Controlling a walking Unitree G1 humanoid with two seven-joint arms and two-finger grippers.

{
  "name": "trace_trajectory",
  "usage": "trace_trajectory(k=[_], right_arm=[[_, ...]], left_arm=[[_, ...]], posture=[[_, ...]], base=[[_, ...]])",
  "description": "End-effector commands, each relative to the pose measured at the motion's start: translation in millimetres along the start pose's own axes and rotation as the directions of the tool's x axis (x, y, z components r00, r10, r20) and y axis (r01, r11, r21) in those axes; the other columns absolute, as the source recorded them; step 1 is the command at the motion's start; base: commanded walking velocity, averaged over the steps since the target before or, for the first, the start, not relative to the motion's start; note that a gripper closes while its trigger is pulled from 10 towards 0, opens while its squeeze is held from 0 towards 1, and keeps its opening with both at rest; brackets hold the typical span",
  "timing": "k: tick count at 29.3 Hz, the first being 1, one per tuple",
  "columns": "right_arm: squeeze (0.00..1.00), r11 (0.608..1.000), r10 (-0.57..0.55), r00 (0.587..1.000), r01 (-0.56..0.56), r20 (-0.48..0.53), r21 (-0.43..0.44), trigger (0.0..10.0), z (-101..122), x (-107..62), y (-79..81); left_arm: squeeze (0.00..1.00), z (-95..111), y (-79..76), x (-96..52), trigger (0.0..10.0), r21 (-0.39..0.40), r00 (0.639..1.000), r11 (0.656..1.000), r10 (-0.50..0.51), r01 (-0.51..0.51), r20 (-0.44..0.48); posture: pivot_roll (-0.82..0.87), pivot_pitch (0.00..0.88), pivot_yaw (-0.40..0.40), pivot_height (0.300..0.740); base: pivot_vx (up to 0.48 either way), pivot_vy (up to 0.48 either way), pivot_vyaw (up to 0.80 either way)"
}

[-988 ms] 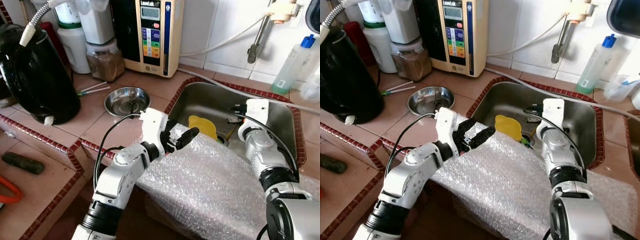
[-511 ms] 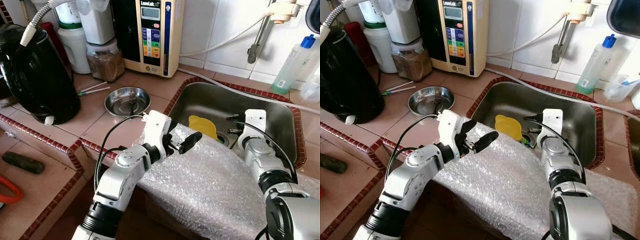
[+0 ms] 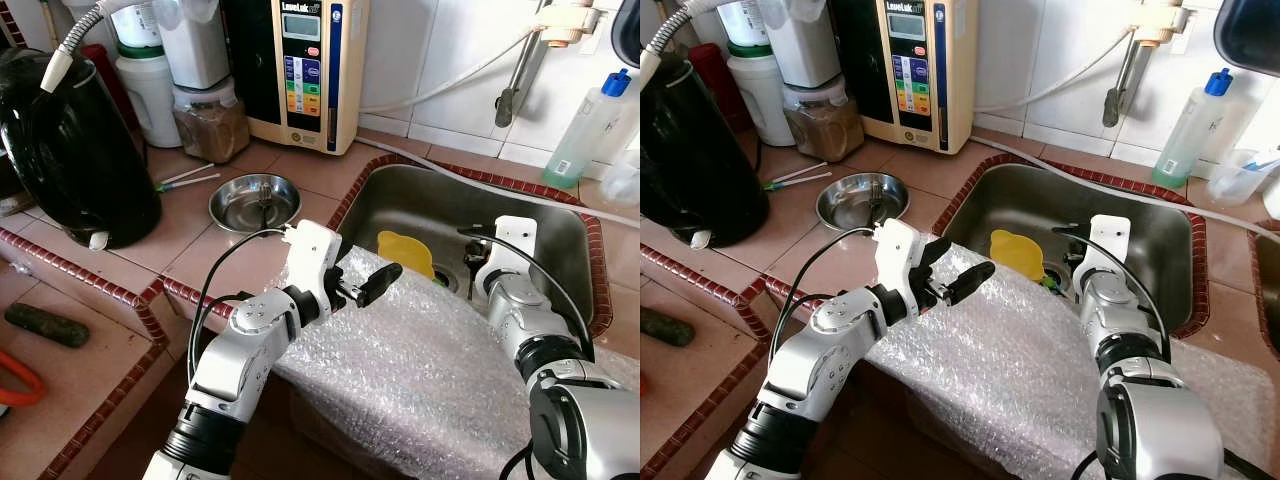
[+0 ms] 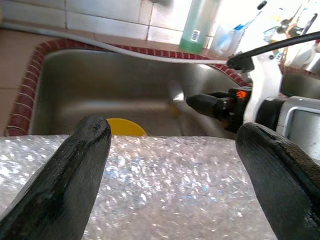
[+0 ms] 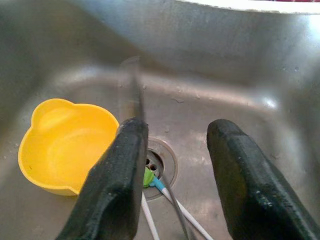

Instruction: Kitchen organization

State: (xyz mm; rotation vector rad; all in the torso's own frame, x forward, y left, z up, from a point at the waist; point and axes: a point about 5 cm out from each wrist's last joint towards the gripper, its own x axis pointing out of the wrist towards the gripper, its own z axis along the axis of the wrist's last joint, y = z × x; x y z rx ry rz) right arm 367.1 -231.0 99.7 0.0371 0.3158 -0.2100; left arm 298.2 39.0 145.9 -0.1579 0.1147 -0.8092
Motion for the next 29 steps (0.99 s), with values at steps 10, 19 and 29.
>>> trace_trajectory(k=[10, 19, 29], right_arm=[[1.0, 0.962, 0.272, 0.945, -0.271, 0.18, -0.03, 10.0, 24, -6.3, 40.9], [1.0, 0.837, 0.547, 0.793, -0.511, 0.268, -0.195, 10.0, 34, -38.8, 77.0], [0.96, 0.633, 0.774, 0.599, -0.716, 0.206, -0.296, 10.0, 25, -95.1, 107.0]], left_arm=[[1.0, 20, 30.4, 0.0, 10.0, 0.015, 0.976, 0.981, 0.19, -0.193, 0.104], [1.0, 23, 55.0, -4.2, 10.0, 0.08, 0.926, 0.928, 0.352, -0.364, 0.135], [0.0, 23, 82.8, -13.9, 10.0, 0.137, 0.849, 0.841, 0.5, -0.523, 0.172]], posture=[[0.06, 0.0, 0.033, 0.74], [0.04, 0.0, 0.049, 0.74], [0.03, 0.0, 0.052, 0.74]], base=[[0.0, 0.0, 0.0], [0.0, 0.0, 0.0], [0.0, 0.0, 0.0]])
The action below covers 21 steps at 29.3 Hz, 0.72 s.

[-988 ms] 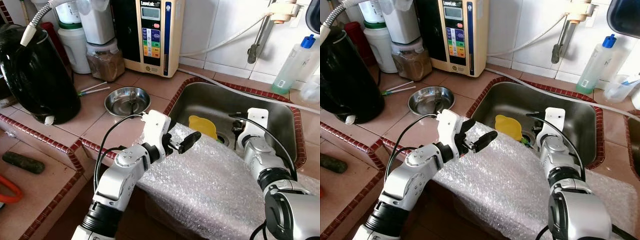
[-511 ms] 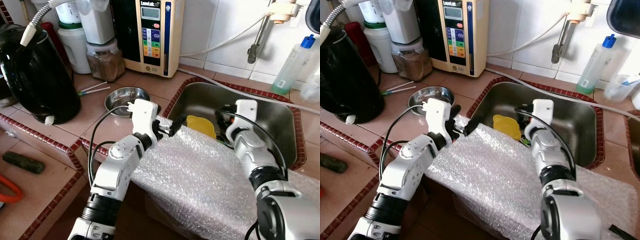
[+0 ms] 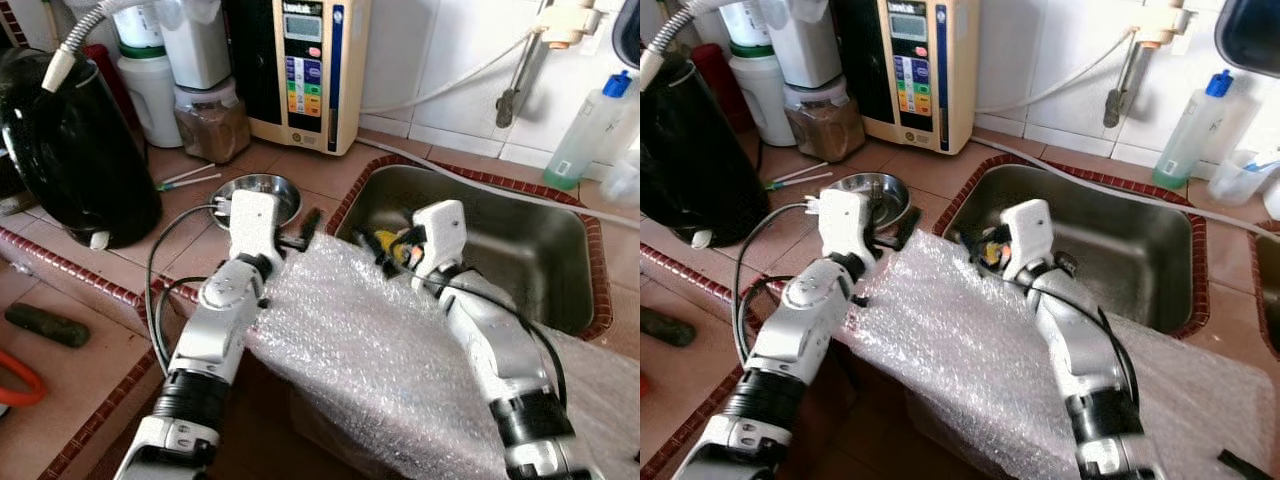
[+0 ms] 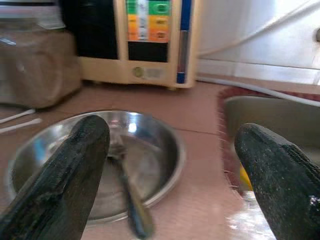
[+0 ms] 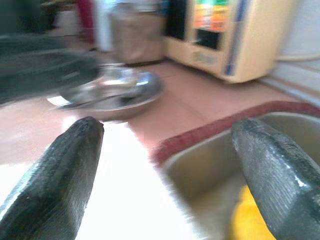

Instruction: Kitchen organization

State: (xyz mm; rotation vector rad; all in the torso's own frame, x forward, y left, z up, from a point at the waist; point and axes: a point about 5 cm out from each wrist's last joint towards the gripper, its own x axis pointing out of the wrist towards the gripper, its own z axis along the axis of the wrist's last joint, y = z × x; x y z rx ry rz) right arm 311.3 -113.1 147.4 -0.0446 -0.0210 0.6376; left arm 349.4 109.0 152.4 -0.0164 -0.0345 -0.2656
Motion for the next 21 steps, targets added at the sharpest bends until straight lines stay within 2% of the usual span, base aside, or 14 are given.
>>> trace_trajectory(k=[1, 2, 8, 15, 21], right_arm=[[0.96, 0.999, 0.051, 0.999, -0.051, -0.001, -0.006, 10.0, 7, -1.4, 7.7], [0.98, 0.998, 0.059, 0.998, -0.059, -0.016, 0.002, 10.0, 5, -4.3, 12.8], [0.99, 0.997, 0.074, 0.997, -0.074, -0.037, 0.006, 10.0, 3, -7.7, 20.5], [0.99, 0.985, 0.174, 0.983, -0.173, -0.058, 0.017, 10.0, 8, -8.6, 37.2], [0.98, 0.972, 0.235, 0.967, -0.234, -0.095, 0.019, 10.0, 7, -14.4, 43.4]], left_arm=[[0.0, 1, -0.5, 2.3, 10.0, 0.014, 1.0, 1.0, 0.003, -0.003, 0.006], [0.0, -3, 0.2, 0.7, 10.0, 0.022, 1.0, 1.0, 0.01, -0.01, 0.002], [0.0, -10, 4.1, -3.0, 10.0, 0.026, 0.999, 0.999, 0.032, -0.032, -0.011], [0.0, -23, 12.4, -7.1, 10.0, 0.044, 0.996, 0.997, 0.067, -0.065, -0.059], [0.0, -32, 14.1, -8.7, 10.0, 0.043, 0.993, 0.996, 0.078, -0.075, -0.089]], posture=[[0.03, 0.0, 0.052, 0.74], [0.03, 0.0, 0.051, 0.74], [0.03, 0.0, 0.047, 0.74], [0.03, 0.0, 0.046, 0.74], [0.02, 0.0, 0.045, 0.74]], base=[[0.0, 0.0, 0.0], [0.0, 0.0, 0.0], [0.0, 0.0, 0.0], [0.0, 0.0, 0.0], [0.0, 0.0, 0.0]])
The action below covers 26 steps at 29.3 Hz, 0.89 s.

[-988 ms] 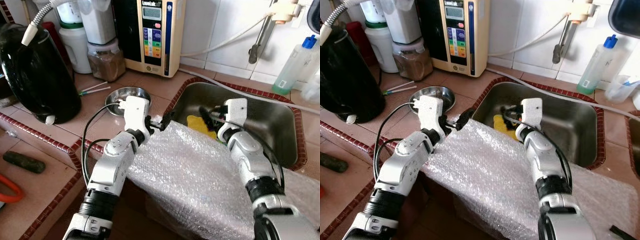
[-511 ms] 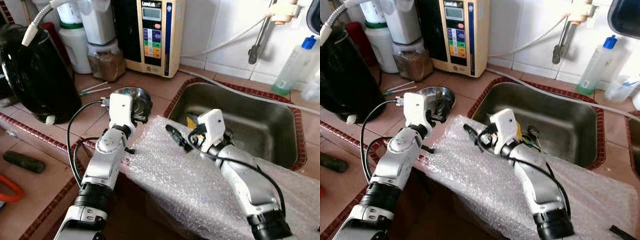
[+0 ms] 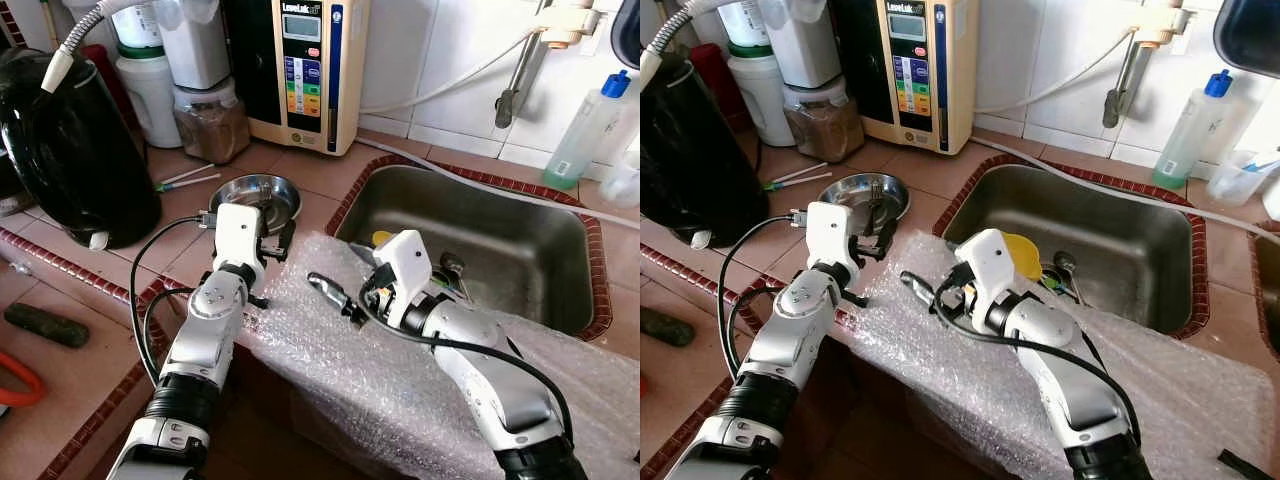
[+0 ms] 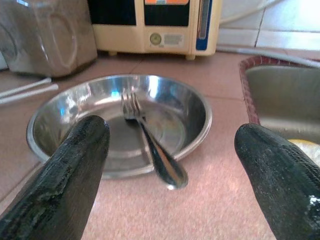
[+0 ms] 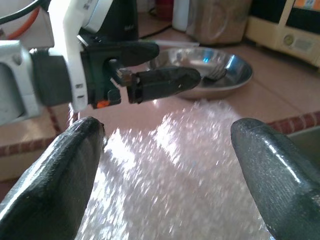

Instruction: Kitchen organization

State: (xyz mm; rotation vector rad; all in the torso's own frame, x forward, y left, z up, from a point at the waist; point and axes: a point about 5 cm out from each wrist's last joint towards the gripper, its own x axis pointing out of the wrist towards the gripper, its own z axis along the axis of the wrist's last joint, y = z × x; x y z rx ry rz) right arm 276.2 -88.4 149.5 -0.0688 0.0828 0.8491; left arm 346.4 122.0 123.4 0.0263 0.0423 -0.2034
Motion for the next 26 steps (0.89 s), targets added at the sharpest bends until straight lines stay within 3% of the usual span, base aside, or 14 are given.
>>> trace_trajectory(k=[1, 3, 4, 5, 6, 7, 9, 10, 11, 12, 26], right_arm=[[0.98, 1.0, 0.026, 1.0, -0.026, -0.007, -0.006, 10.0, 2.0, -1.0, 3.0], [0.98, 1.0, 0.031, 0.999, -0.031, -0.033, -0.005, 10.0, -1.3, -2.2, 2.7], [0.98, 1.0, 0.03, 0.999, -0.031, -0.04, -0.007, 10.0, -2.3, -2.3, 2.4], [0.98, 1.0, 0.03, 0.999, -0.031, -0.04, -0.007, 10.0, -2.3, -2.3, 2.4], [0.98, 1.0, 0.029, 0.998, -0.029, -0.051, -0.009, 10.0, -3.4, -2.7, 1.7], [0.98, 1.0, 0.025, 0.998, -0.026, -0.057, -0.01, 10.0, -3.7, -3.3, 1.2], [0.98, 1.0, 0.021, 0.998, -0.022, -0.058, -0.007, 10.0, -3.5, -3.3, 0.2], [0.98, 1.0, 0.019, 0.998, -0.02, -0.059, -0.008, 10.0, -3.4, -3.4, -0.2], [0.98, 1.0, 0.019, 0.998, -0.02, -0.059, -0.008, 10.0, -3.4, -3.4, -0.2], [0.98, 1.0, 0.017, 0.998, -0.018, -0.061, -0.009, 10.0, -3.5, -3.4, -0.8], [0.98, 1.0, 0.008, 0.997, -0.009, -0.072, -0.013, 10.0, -5.4, -0.5, -1.9]], left_arm=[[0.0, -4.6, 1.6, -0.8, 10.0, 0.006, 1.0, 1.0, 0.014, -0.014, -0.015], [0.0, -7.2, 0.6, 0.2, 10.0, 0.0, 1.0, 1.0, 0.01, -0.01, -0.026], [0.0, -7.7, 0.3, 0.7, 9.3, -0.004, 1.0, 1.0, 0.008, -0.008, -0.028], [0.0, -7.7, 0.3, 0.7, 9.3, -0.004, 1.0, 1.0, 0.008, -0.008, -0.028], [0.0, -8.2, -0.1, 1.8, 7.0, -0.009, 1.0, 1.0, 0.004, -0.004, -0.028], [0.0, -8.5, -0.3, 2.6, 3.7, -0.01, 1.0, 1.0, 0.001, -0.002, -0.028], [0.0, -8.5, 0.0, 3.4, 3.7, -0.009, 1.0, 1.0, 0.002, -0.002, -0.029], [0.0, -8.5, 0.0, 3.7, 1.0, -0.017, 1.0, 1.0, -0.003, 0.003, -0.027], [0.0, -8.5, 0.0, 3.7, 1.0, -0.017, 1.0, 1.0, -0.003, 0.003, -0.027], [0.0, -8.4, 0.3, 4.1, 0.0, -0.018, 1.0, 1.0, -0.006, 0.006, -0.026], [0.0, -8.8, 1.5, 5.0, 0.0, -0.025, 1.0, 1.0, -0.019, 0.019, -0.023]], posture=[[0.02, 0.0, 0.043, 0.74], [0.02, 0.0, 0.042, 0.74], [0.02, 0.0, 0.042, 0.74], [0.02, 0.0, 0.042, 0.74], [0.01, 0.0, 0.043, 0.74], [0.01, 0.0, 0.043, 0.74], [0.01, 0.0, 0.044, 0.74], [0.01, 0.0, 0.045, 0.74], [0.01, 0.0, 0.045, 0.74], [0.01, 0.0, 0.047, 0.74], [0.02, 0.0, 0.047, 0.74]], base=[[0.0, 0.0, 0.0], [0.0, 0.0, 0.0], [0.0, 0.0, 0.0], [0.0, 0.0, 0.0], [0.0, 0.0, 0.0], [0.0, 0.0, 0.0], [0.0, 0.0, 0.0], [0.0, 0.0, 0.0], [0.0, 0.0, 0.0], [0.0, 0.0, 0.0], [0.0, 0.0, 0.0]])
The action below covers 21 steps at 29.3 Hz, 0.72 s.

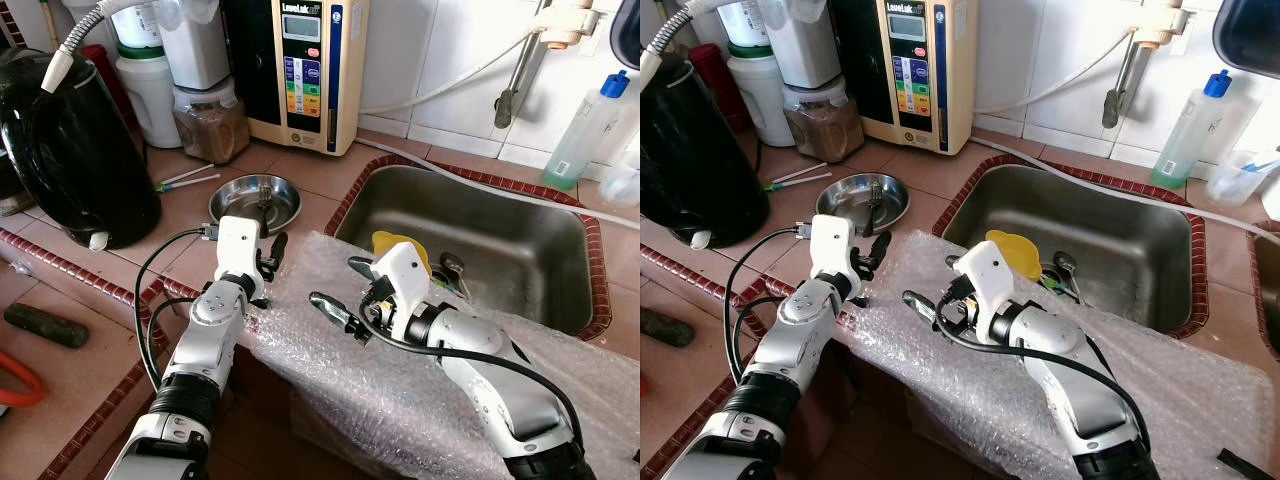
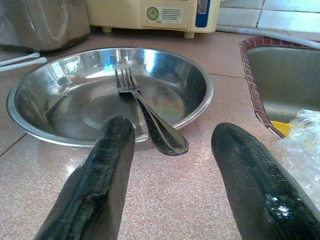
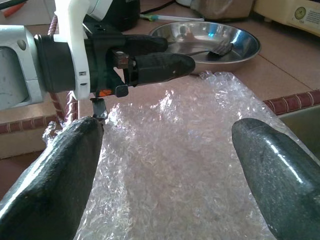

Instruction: Kitchen organization

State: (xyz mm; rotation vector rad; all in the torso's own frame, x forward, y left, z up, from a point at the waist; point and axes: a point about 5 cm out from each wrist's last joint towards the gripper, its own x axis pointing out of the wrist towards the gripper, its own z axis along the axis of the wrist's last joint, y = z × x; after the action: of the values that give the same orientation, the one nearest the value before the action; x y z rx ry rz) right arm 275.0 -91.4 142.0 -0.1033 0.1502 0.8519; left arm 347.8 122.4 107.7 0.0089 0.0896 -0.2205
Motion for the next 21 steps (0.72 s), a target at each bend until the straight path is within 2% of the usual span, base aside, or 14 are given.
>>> trace_trajectory(k=[1, 21], right_arm=[[0.98, 1.0, 0.002, 1.0, -0.002, 0.001, -0.009, 10.0, 2.5, 1.5, -1.4], [0.98, 1.0, -0.019, 1.0, 0.019, -0.01, -0.013, 10.0, 0.3, 0.5, -6.4]], left_arm=[[0.0, 6.8, 1.0, 2.6, 0.0, -0.003, 1.0, 1.0, -0.002, 0.002, 0.022], [0.0, 5.3, -2.1, 3.1, 0.0, -0.015, 1.0, 1.0, -0.015, 0.015, 0.018]], posture=[[0.02, 0.0, 0.047, 0.74], [0.01, 0.0, 0.045, 0.74]], base=[[0.0, 0.0, 0.0], [0.0, 0.0, 0.0]])
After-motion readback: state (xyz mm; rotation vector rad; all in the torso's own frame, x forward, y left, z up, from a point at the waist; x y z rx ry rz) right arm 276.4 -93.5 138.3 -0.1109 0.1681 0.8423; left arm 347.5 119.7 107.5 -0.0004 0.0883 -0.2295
